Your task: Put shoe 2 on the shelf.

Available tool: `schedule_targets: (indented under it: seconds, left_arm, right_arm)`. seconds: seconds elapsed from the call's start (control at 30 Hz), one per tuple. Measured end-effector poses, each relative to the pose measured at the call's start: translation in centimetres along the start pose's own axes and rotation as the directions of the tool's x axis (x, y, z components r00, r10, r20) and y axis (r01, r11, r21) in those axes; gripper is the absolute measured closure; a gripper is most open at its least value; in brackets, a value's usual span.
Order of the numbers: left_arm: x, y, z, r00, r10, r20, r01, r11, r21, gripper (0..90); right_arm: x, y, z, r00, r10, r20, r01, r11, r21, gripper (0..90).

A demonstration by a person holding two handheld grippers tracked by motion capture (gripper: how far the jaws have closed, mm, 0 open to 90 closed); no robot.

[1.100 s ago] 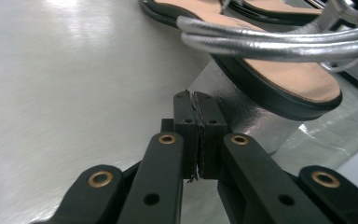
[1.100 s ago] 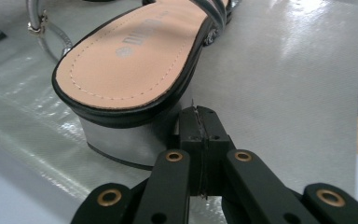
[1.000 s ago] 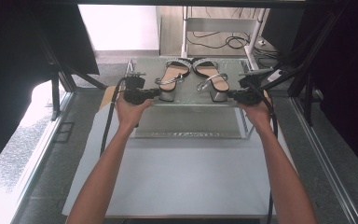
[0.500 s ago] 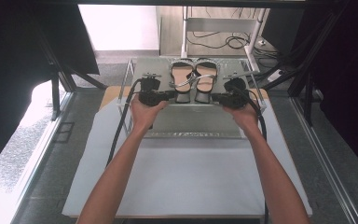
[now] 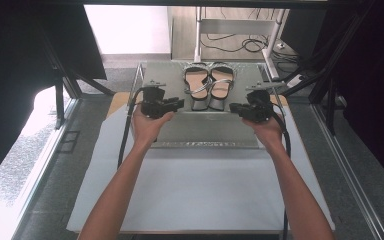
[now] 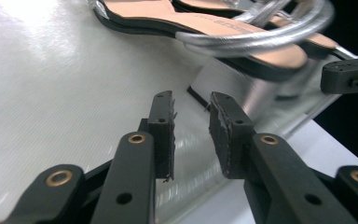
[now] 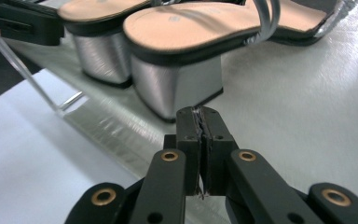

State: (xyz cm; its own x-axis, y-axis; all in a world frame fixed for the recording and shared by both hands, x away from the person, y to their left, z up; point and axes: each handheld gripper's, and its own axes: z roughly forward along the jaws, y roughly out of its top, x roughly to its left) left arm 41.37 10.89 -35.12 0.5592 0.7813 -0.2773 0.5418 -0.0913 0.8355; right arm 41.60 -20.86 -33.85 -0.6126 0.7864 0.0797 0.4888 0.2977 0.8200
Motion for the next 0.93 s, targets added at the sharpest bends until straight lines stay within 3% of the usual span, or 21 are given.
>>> schedule_targets:
  seconds: [0.23,0.47,0.53,0.7,0.73,0.8,0.93]
  left_arm:
    - [-0.4,-3.1,-3.8,0.9962,0.019,0.085,-0.018,0.9997,-0.017,64.5]
    - [-1.0,-7.2,-6.4,0.9887,0.047,0.142,-0.048,0.9989,0.002,57.8]
    - [-1.1,-8.3,-6.9,0.9877,0.066,0.142,-0.069,0.9975,0.018,55.9]
    - [-0.9,-10.5,-7.5,0.9876,0.065,0.143,-0.073,0.9962,0.047,51.9]
    - [-0.9,-10.5,-7.4,0.9878,0.066,0.141,-0.074,0.9958,0.053,51.0]
    - [-0.8,-10.5,-7.3,0.9884,0.059,0.140,-0.068,0.9958,0.061,49.4]
    - [-0.8,-11.1,-7.5,0.9877,0.068,0.141,-0.078,0.9945,0.070,41.0]
  right_arm:
    - [0.2,-2.8,-2.8,0.9988,0.015,-0.046,-0.018,0.9977,-0.066,81.5]
    - [0.9,-7.2,-5.4,0.9955,0.002,-0.095,-0.012,0.9947,-0.102,71.2]
    - [1.0,-8.4,-5.8,0.9949,-0.003,-0.101,-0.008,0.9939,-0.110,68.7]
    - [1.2,-11.6,-6.3,0.9947,-0.002,-0.103,-0.009,0.9940,-0.109,63.3]
    - [1.2,-12.0,-6.1,0.9945,-0.007,-0.104,-0.002,0.9961,-0.088,61.5]
    - [1.2,-12.1,-6.0,0.9962,-0.014,-0.086,0.008,0.9976,-0.068,58.8]
    - [1.2,-12.3,-6.7,0.9980,0.008,-0.063,-0.014,0.9954,-0.094,46.4]
